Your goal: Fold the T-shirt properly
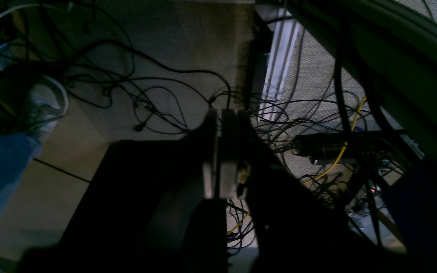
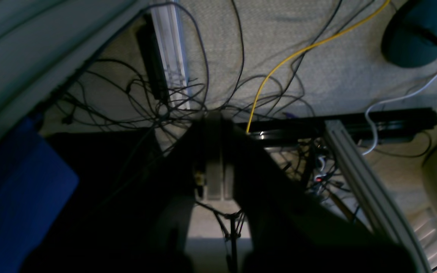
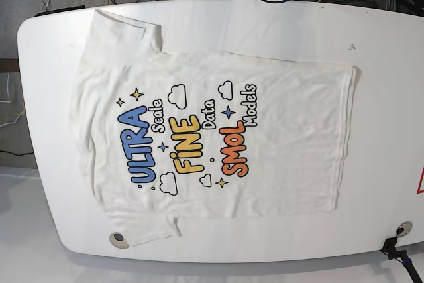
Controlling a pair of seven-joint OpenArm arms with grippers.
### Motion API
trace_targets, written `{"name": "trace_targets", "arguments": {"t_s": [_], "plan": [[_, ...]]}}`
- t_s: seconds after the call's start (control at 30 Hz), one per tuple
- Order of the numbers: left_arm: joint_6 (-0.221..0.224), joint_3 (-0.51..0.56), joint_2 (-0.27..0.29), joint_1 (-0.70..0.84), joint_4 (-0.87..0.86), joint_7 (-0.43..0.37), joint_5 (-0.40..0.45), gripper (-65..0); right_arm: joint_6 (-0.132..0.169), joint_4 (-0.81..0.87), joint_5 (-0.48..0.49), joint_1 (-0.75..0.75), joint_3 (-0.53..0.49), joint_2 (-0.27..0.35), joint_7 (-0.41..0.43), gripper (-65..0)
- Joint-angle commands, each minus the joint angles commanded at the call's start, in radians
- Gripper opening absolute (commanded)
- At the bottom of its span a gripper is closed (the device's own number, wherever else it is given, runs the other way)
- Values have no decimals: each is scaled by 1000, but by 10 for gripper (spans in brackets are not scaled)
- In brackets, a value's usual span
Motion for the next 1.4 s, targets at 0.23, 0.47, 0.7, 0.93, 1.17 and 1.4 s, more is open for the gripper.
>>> {"name": "trace_targets", "arguments": {"t_s": [0.23,0.47,0.7,0.93,1.17,1.4], "plan": [[1,-2,-1,0,-1,6,0,-650,-1,-1,3,-1,3,0,-4,-650],[1,-1,-1,1,-2,4,0,-650,-3,0,1,-1,4,-1,-3,-650],[-1,-4,-2,1,-9,2,-3,-650,-5,1,2,0,6,0,-5,-650],[-2,-6,-4,-6,-7,0,2,-650,-3,1,5,-3,3,0,-2,-650],[0,-2,-6,9,-3,-66,-10,-650,7,-3,-14,1,4,1,13,-650],[-1,-2,-6,11,-3,-61,-11,-650,2,-6,-8,-2,5,5,9,-650]]}}
